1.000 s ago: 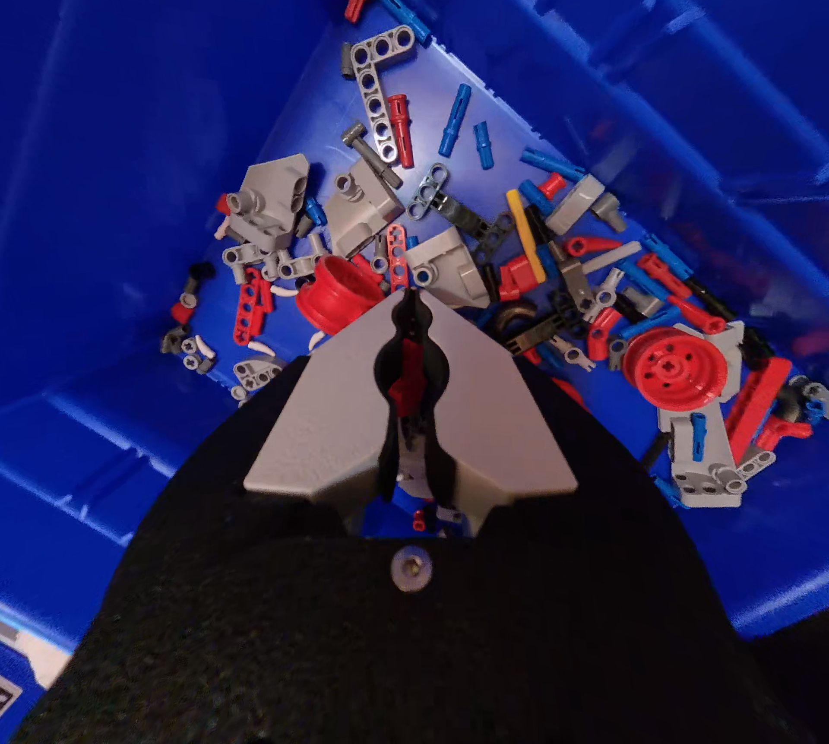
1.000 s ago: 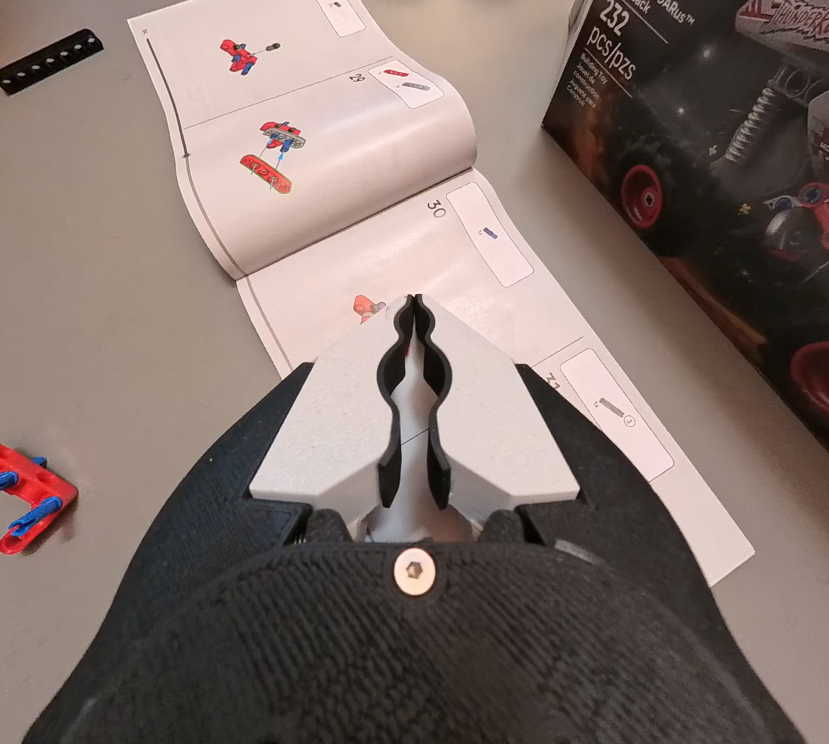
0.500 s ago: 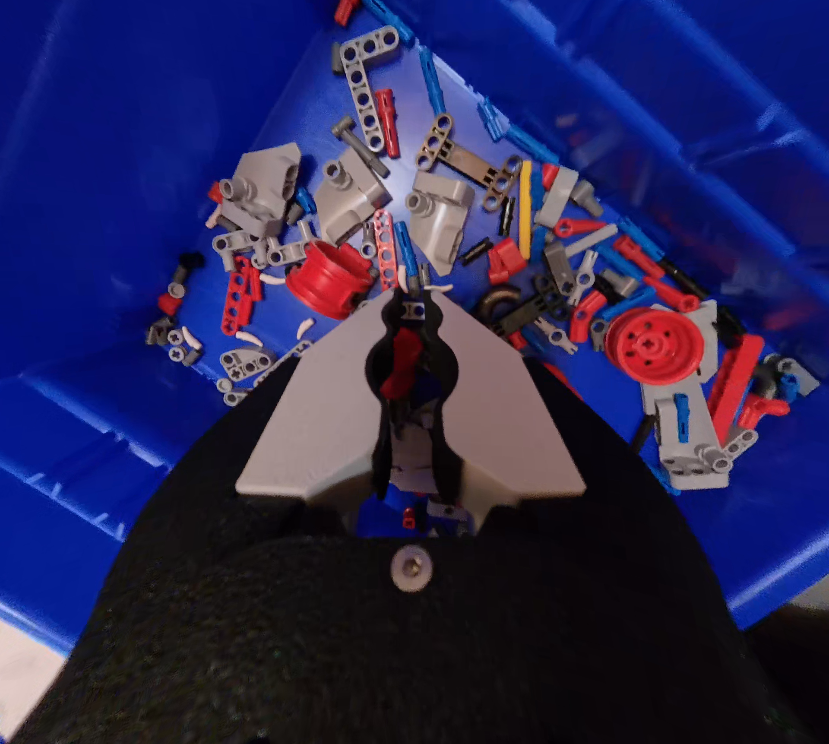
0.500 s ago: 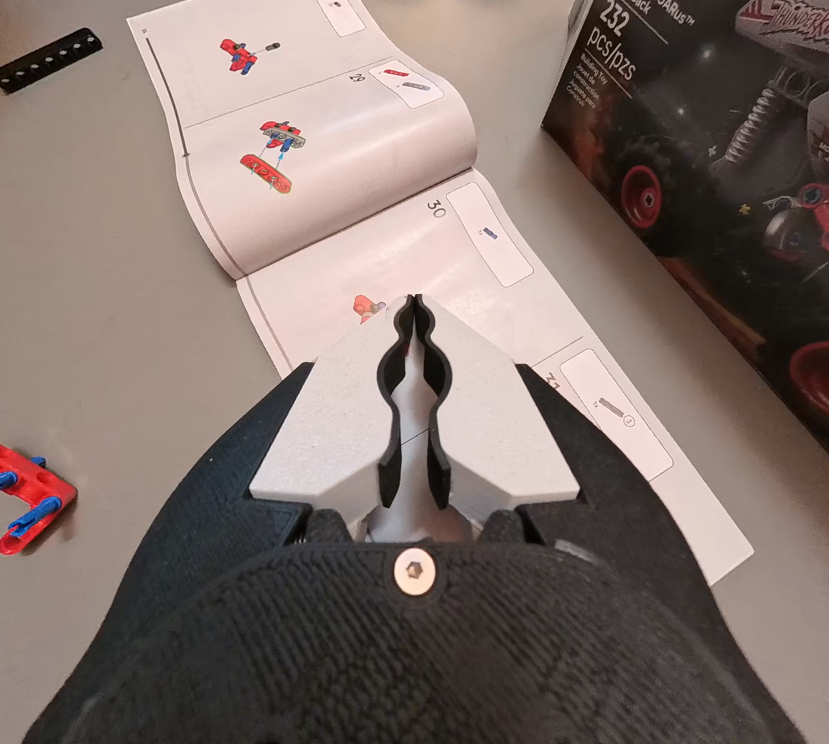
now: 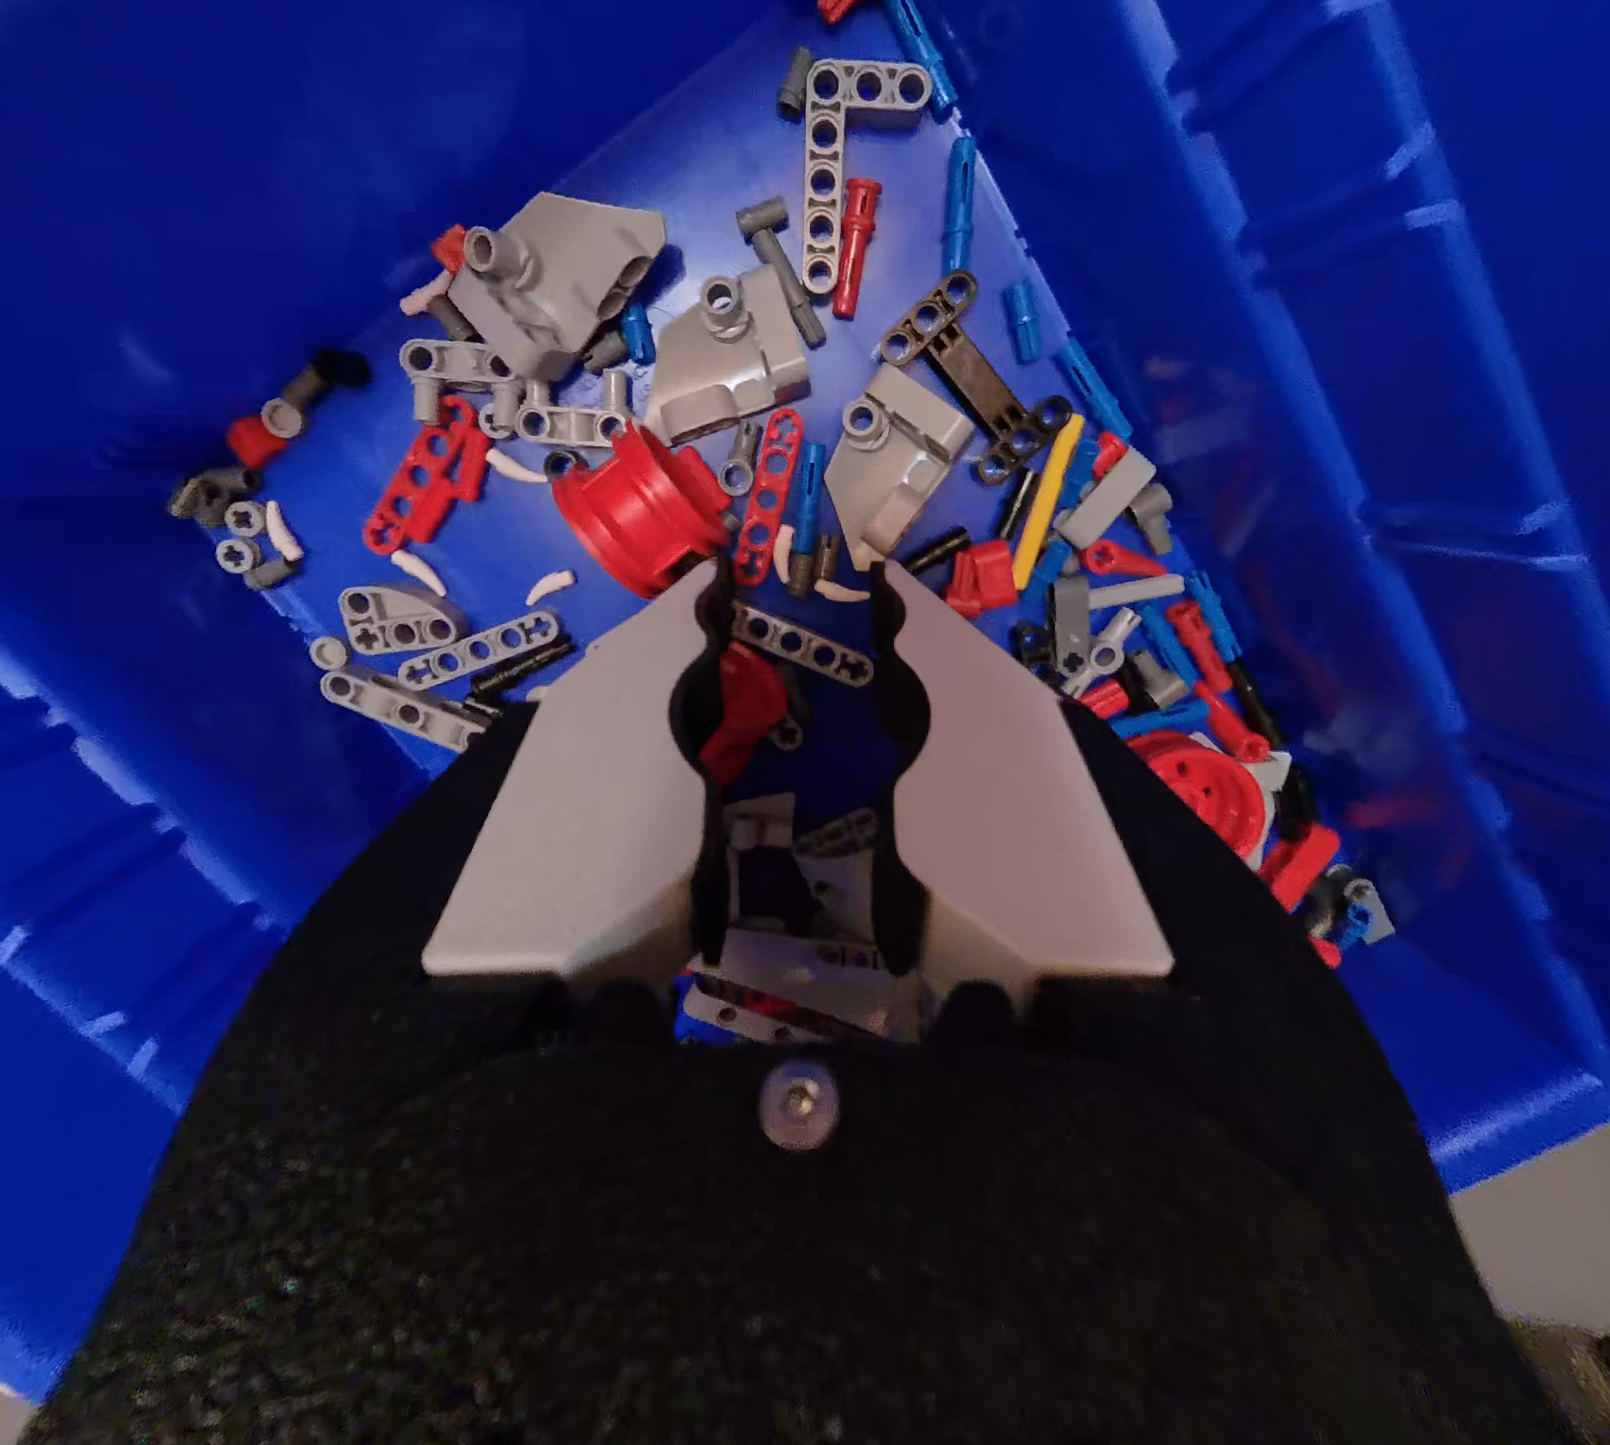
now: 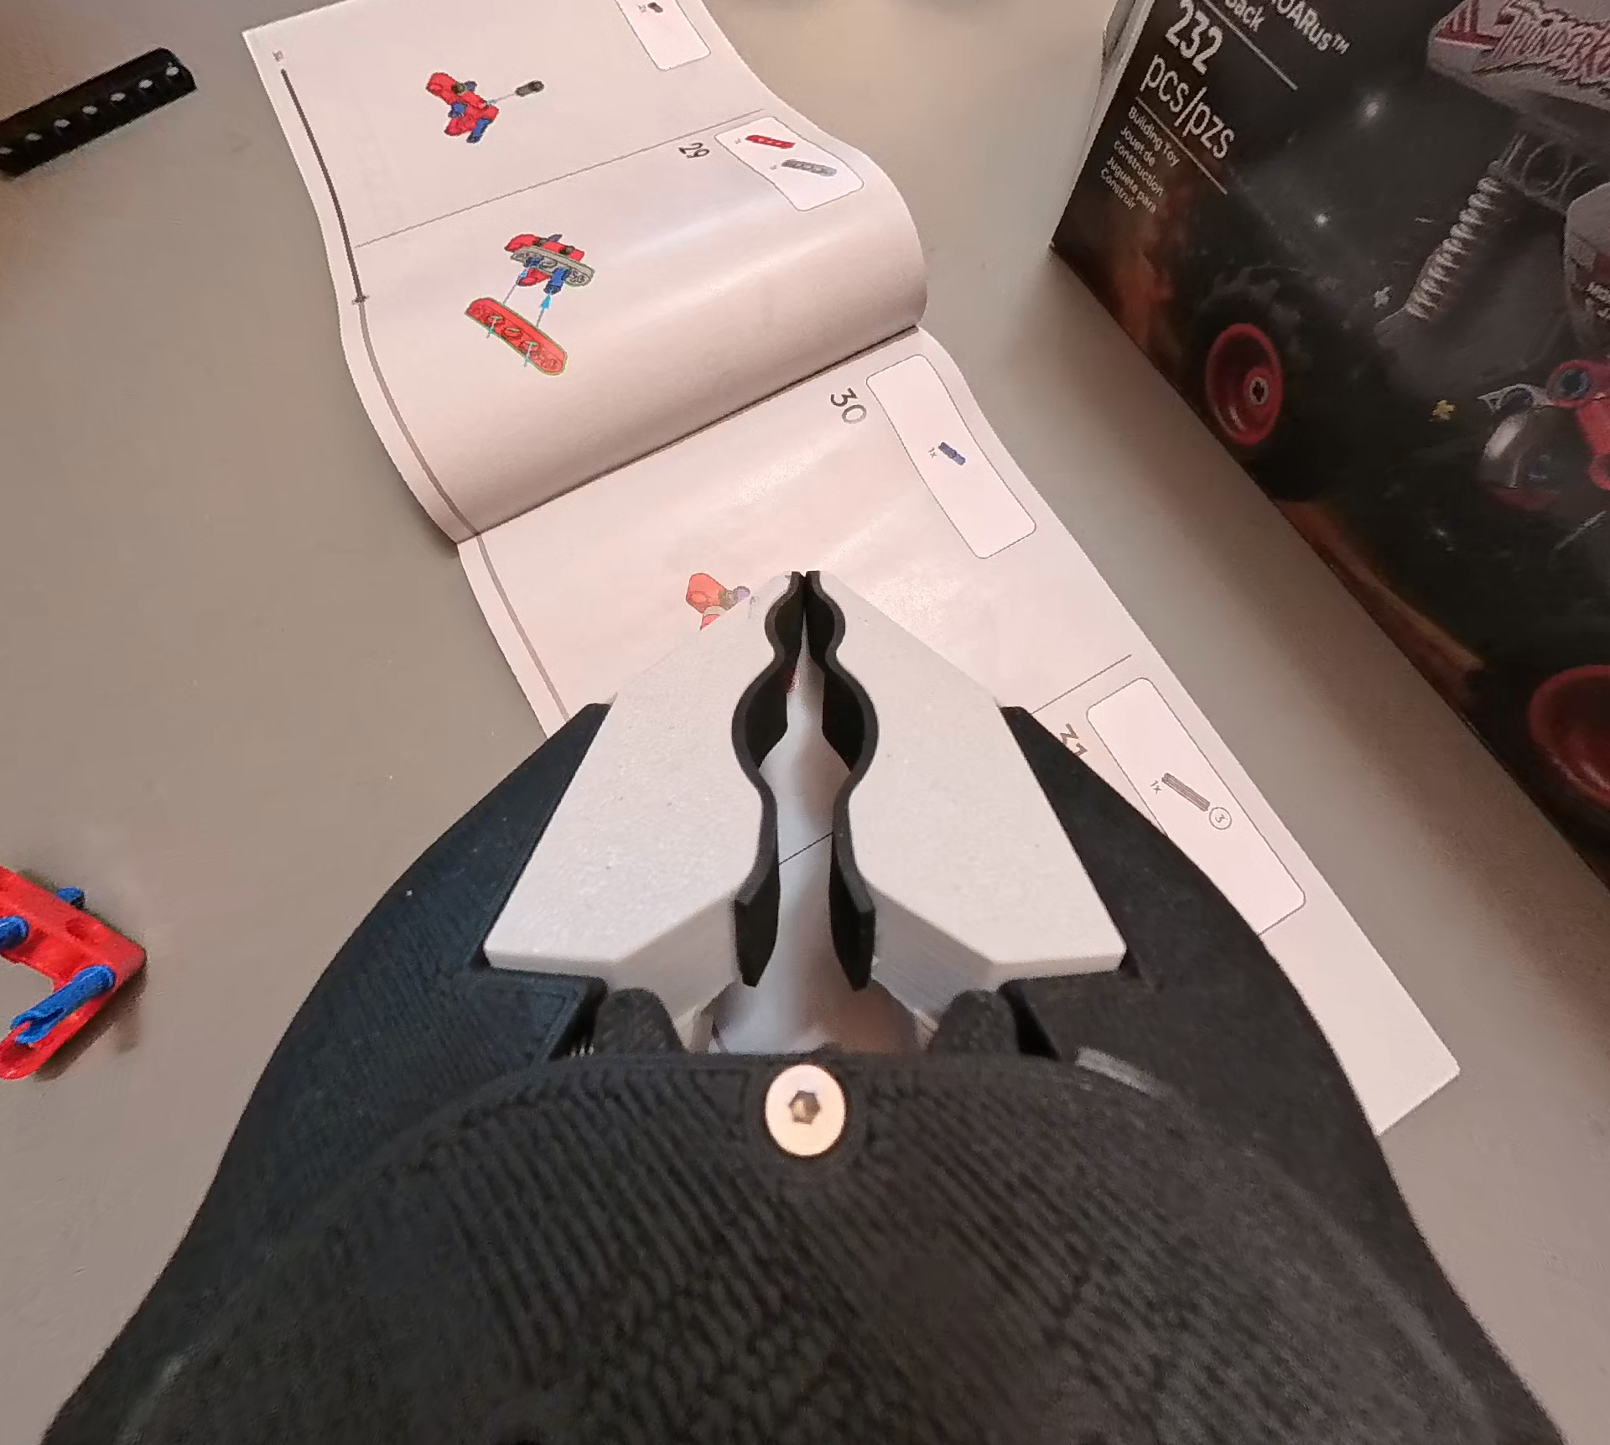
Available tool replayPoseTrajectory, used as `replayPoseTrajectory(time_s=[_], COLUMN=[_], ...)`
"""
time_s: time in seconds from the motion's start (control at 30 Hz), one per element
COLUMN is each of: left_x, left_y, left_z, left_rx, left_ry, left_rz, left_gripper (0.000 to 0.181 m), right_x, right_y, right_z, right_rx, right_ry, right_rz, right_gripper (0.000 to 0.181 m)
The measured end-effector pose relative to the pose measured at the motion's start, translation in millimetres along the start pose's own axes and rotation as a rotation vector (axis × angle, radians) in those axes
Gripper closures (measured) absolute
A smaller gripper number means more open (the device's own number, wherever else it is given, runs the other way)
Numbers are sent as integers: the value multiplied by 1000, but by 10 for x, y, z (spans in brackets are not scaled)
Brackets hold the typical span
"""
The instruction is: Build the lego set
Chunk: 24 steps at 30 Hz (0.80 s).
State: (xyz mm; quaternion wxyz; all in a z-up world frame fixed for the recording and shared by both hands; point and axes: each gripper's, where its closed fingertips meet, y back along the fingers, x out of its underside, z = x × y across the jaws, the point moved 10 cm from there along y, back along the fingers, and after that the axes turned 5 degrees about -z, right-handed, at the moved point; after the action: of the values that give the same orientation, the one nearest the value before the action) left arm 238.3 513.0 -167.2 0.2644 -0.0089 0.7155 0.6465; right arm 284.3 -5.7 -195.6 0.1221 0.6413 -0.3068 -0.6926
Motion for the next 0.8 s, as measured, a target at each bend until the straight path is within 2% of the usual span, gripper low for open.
replayPoseTrajectory(time_s=[0.03,0.27,0.4,0.8], left_x=[8,47,98,131], left_y=[-12,-15,93,11], left_z=[-4,-41,-14,-28], left_rx=[-15,-9,-61,15], left_ry=[-8,-51,-37,-1], left_rz=[9,-31,-96,-127], left_gripper=[153,157,160,160], right_x=[0,-1,-1,-1], right_y=[0,1,1,1], right_z=[1,13,11,9], right_rx=[1,-9,-12,-13], right_ry=[1,10,8,6], right_rz=[0,0,0,0], right_gripper=[181,181,181,181])
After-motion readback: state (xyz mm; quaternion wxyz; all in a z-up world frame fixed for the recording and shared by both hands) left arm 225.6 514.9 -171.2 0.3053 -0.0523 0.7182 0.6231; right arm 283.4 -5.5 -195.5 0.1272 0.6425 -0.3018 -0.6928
